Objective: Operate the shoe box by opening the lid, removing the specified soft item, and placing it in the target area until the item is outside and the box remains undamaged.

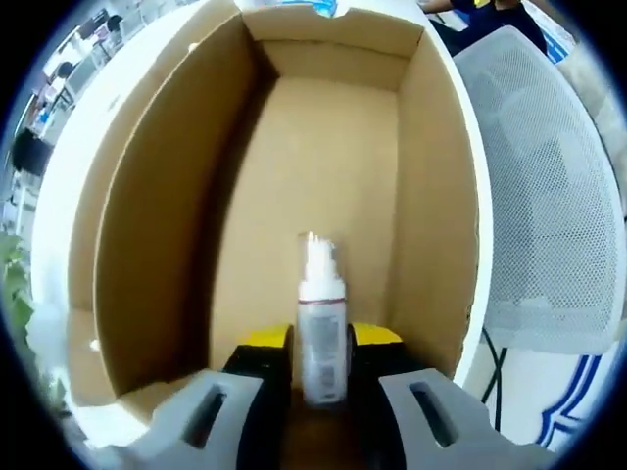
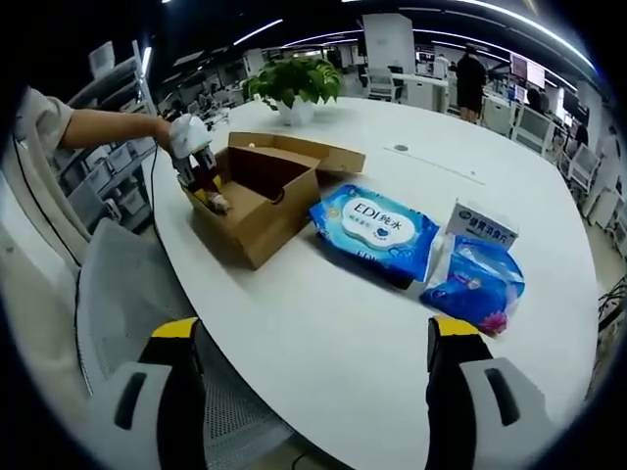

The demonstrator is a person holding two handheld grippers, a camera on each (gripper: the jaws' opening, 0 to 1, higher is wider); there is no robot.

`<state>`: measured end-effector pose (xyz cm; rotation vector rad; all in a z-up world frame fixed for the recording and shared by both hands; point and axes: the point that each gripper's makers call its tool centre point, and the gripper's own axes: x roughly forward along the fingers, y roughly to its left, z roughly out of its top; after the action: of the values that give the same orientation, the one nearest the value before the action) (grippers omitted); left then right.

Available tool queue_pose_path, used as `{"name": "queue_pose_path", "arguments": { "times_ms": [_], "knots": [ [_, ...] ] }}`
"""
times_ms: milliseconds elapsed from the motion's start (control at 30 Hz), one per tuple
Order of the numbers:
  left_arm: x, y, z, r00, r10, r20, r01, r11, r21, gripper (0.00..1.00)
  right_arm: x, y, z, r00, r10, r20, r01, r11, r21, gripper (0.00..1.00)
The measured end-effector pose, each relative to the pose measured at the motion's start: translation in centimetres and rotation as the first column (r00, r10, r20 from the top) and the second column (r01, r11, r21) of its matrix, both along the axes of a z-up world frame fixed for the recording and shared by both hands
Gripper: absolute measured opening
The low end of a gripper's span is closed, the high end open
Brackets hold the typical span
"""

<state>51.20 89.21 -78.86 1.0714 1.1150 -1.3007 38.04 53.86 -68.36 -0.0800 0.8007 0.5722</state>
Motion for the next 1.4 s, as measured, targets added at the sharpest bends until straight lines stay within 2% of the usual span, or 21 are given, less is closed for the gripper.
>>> {"name": "queue_pose_path", "arguments": {
  "times_ms": [567, 800, 1133, 1233, 1400],
  "knots": [
    [0.6, -0.7, 0.8, 0.999, 0.032, 0.036, -0.030, 0.998, -0.048, 0.17, 0.2, 0.8, 0.4, 0.999, 0.036, 0.026, -0.036, 0.999, 0.002, 0.84],
    [1.0, -2.4, 2.2, 0.996, 0.065, 0.058, -0.058, 0.991, -0.122, 0.17, 0.3, 1.4, 0.9, 0.997, 0.057, 0.050, -0.058, 0.998, 0.012, 0.80],
    [0.3, -5.2, 4.3, 0.997, 0.056, 0.061, -0.042, 0.977, -0.209, 0.17, 0.7, 2.6, 1.6, 0.990, 0.099, 0.100, -0.101, 0.995, 0.022, 0.73],
    [0.0, -5.8, 4.7, 0.997, 0.053, 0.048, -0.040, 0.972, -0.230, 0.17, 0.7, 2.8, 1.7, 0.989, 0.104, 0.104, -0.107, 0.994, 0.024, 0.71],
    [-0.8, -7.5, 6.1, 0.998, 0.053, 0.029, -0.042, 0.954, -0.297, 0.16, 0.8, 3.3, 1.7, 0.987, 0.115, 0.111, -0.119, 0.992, 0.032, 0.68]
  ]
}}
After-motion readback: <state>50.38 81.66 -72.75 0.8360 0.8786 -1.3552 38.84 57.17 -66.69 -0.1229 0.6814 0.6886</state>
